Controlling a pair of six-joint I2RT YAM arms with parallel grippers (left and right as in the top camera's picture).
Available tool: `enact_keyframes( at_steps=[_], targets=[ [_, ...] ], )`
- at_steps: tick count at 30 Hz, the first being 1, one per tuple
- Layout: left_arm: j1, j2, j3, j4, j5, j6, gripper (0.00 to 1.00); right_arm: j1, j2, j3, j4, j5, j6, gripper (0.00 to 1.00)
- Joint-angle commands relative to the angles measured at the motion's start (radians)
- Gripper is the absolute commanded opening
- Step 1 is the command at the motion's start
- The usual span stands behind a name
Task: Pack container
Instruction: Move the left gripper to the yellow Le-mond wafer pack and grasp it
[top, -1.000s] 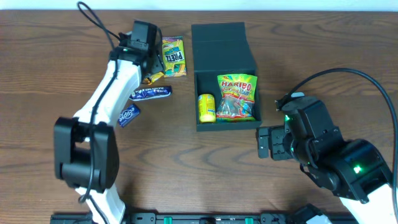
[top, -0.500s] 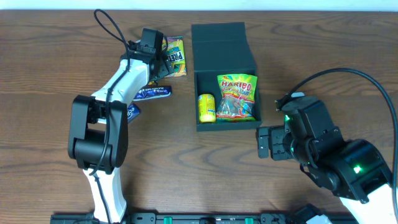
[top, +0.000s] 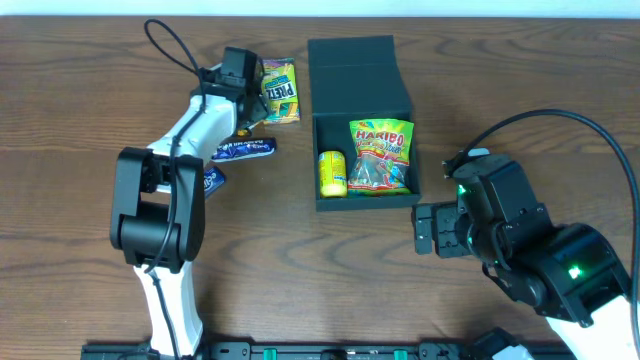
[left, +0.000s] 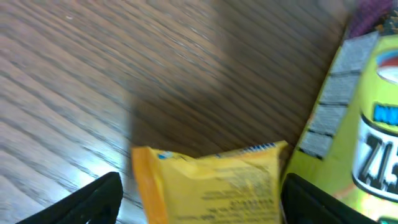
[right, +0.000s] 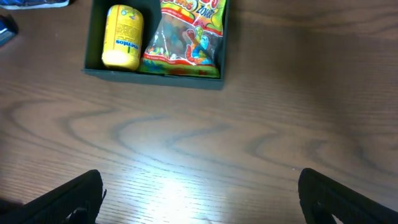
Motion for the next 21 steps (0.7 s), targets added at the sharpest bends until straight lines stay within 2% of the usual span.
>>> enact_keyframes(
  at_steps=[1,4,21],
  targets=[
    [0.013,0.019,0.005,-0.003,0.031,-0.019,0.79,-0.006,-0.004,0.006,-0.001,0.006,-0.012,0.99],
    [0.013,0.019,0.005,-0.003,0.053,-0.019,0.75,-0.006,-0.004,0.006,-0.001,0.006,-0.012,0.99],
    [0.004,0.042,0.004,-0.075,0.18,-0.019,0.73,-0.006,-0.004,0.006,-0.001,0.006,-0.012,0.99]
  ],
)
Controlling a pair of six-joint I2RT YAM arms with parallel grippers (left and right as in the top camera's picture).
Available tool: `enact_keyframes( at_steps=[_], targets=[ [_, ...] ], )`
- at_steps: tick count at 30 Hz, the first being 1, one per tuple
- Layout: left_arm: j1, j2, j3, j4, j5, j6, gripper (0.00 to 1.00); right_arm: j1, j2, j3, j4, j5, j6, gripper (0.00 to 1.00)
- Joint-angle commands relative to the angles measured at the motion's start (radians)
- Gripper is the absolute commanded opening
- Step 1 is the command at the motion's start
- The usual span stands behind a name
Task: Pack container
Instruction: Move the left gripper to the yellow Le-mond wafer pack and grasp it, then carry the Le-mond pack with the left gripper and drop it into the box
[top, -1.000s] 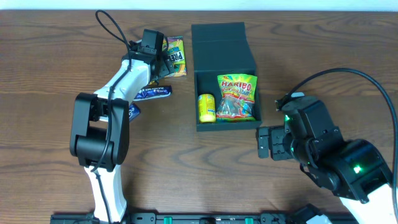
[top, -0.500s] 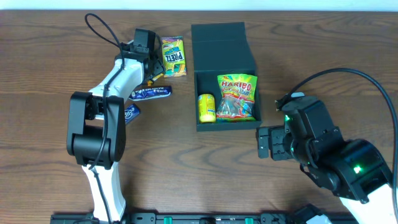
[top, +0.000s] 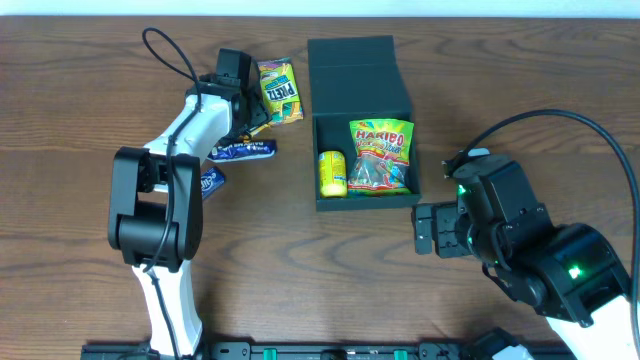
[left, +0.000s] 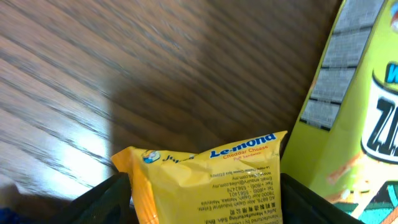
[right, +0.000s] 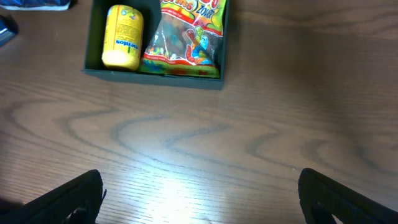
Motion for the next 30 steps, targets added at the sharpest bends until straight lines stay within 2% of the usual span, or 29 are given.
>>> enact_keyframes(
  at_steps=[1,8,15,25,30],
  targets=[
    [-0.007,0.044,0.004,-0.013,0.032,-0.003,0.68,-0.006,-0.004,0.006,0.0,0.006,-0.012,0.99],
    [-0.009,0.051,0.005,-0.012,0.031,-0.003,0.52,-0.006,-0.004,0.006,0.0,0.006,-0.012,0.99],
    [-0.009,0.049,0.019,-0.008,0.031,0.025,0.46,-0.006,-0.004,0.006,0.0,0.006,-0.012,0.99],
    [-0.009,0.049,0.266,-0.223,-0.058,0.144,0.42,-0.006,-0.004,0.006,0.0,0.006,-0.012,0.99],
    [-0.012,0.027,0.343,-0.291,-0.056,0.151,0.32,-0.006,-0.004,0.006,0.0,0.006,-0.012,0.99]
  ],
)
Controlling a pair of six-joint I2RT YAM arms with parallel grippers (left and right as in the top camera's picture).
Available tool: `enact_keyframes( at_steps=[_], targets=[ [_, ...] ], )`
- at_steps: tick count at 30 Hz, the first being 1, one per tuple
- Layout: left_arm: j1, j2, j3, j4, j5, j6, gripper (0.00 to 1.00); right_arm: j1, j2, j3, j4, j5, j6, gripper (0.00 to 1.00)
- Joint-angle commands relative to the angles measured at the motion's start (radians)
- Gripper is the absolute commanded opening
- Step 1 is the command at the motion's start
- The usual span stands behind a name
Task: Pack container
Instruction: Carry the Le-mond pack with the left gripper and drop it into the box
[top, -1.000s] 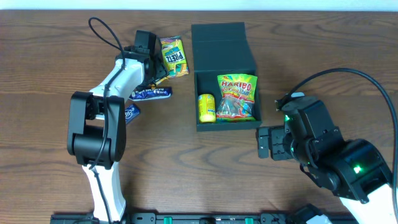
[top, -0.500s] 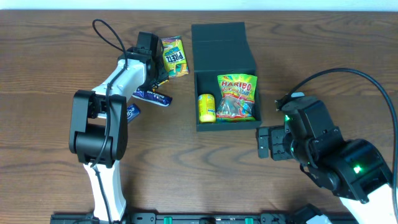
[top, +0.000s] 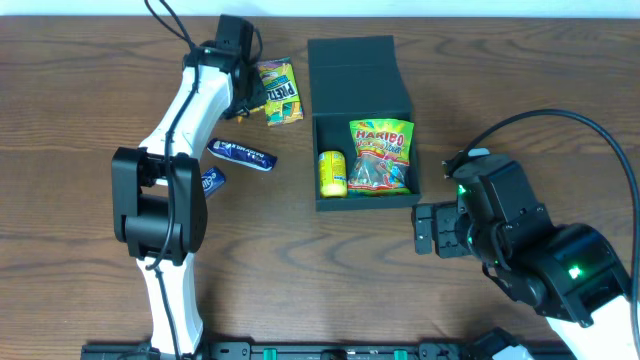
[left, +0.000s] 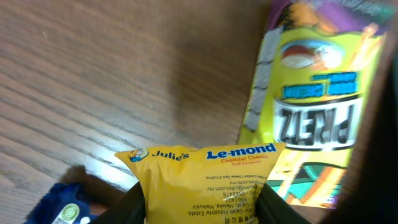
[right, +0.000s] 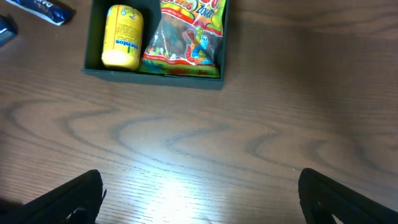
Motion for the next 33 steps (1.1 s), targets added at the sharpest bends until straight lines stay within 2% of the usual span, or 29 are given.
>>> enact_keyframes(
  at_steps=[1,7,14,20,33],
  targets=[
    [-0.008,-0.026,0.039,-0.019,-0.022,0.026,0.31,-0.006,-0.004,0.006,0.0,0.006,-0.012,0.99],
    [-0.09,-0.118,0.045,-0.019,-0.021,0.034,0.32,-0.006,-0.004,0.006,0.0,0.006,-0.012,0.99],
    [-0.261,-0.135,0.045,-0.083,-0.022,0.037,0.32,-0.006,-0.004,0.006,0.0,0.006,-0.012,0.99],
    [-0.364,-0.135,0.036,-0.142,-0.023,0.056,0.37,-0.006,-0.004,0.006,0.0,0.006,-0.012,0.99],
    [-0.381,-0.111,-0.085,0.043,-0.022,0.042,0.43,-0.006,-0.004,0.006,0.0,0.006,-0.012,0.99]
  ],
)
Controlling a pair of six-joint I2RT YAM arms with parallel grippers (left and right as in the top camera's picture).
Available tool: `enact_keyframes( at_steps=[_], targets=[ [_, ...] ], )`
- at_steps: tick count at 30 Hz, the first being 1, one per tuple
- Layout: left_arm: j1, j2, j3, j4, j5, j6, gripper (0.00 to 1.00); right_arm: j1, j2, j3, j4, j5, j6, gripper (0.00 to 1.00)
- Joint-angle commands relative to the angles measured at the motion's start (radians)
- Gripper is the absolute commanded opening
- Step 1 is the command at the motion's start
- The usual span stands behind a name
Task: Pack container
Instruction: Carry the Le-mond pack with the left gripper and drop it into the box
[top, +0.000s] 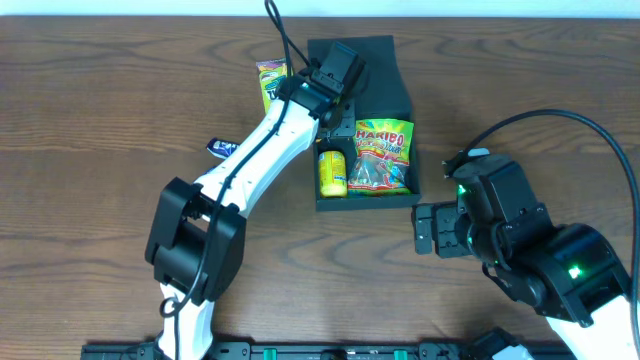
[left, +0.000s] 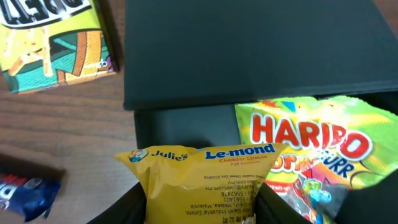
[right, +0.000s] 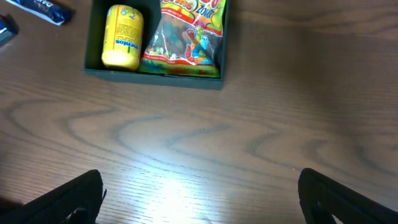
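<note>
My left gripper (left: 202, 208) is shut on a yellow Le-mond packet (left: 202, 180) and holds it over the back left part of the black box (left: 186, 121), just in front of the open lid (left: 249, 50). In the overhead view the left gripper (top: 335, 85) is above the box (top: 415, 150). Inside lie a Haribo bag (top: 381, 155) and a yellow candy tube (top: 332, 172). My right gripper (right: 202, 199) stands open over bare table, in front of and to the right of the box (right: 155, 71).
A yellow-green Pretz packet (top: 270, 80) lies left of the lid. A blue wrapper (top: 222, 148) shows beside the left arm, which crosses the table diagonally. Another blue piece (right: 5, 31) sits at the right wrist view's left edge.
My left gripper, still shut on the yellow packet, has moved right from beside the Pretz packet to above the black box. The right arm has not moved.
First my left gripper stood open around the yellow packet lying on the table beside the Pretz packet. It then had its fingers against the packet, later held it raised farther back, and now holds it over the box. The right gripper stayed open and still.
</note>
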Motion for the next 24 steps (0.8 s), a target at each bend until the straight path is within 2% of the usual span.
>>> enact_keyframes(
  at_steps=[1,12,14,15,18,24],
  targets=[
    [0.004,0.014,-0.011,0.007,-0.014,-0.007,0.44,-0.006,-0.004,0.006,-0.001,0.006,-0.012,0.99],
    [0.008,0.074,-0.02,0.033,-0.016,-0.013,0.45,-0.006,-0.004,0.006,-0.001,0.006,-0.012,0.99],
    [0.011,0.074,-0.021,0.032,-0.016,-0.013,0.51,-0.006,-0.004,0.006,-0.001,0.006,-0.012,0.99],
    [0.013,0.074,-0.021,0.033,-0.016,-0.013,0.65,-0.006,-0.004,0.006,0.0,0.006,-0.012,0.99],
    [0.014,0.074,-0.02,0.034,-0.018,-0.013,0.82,-0.006,-0.004,0.006,-0.001,0.006,-0.012,0.99],
    [0.014,0.056,-0.005,0.029,-0.015,-0.013,0.79,-0.006,-0.004,0.006,0.0,0.006,-0.012,0.99]
  ],
)
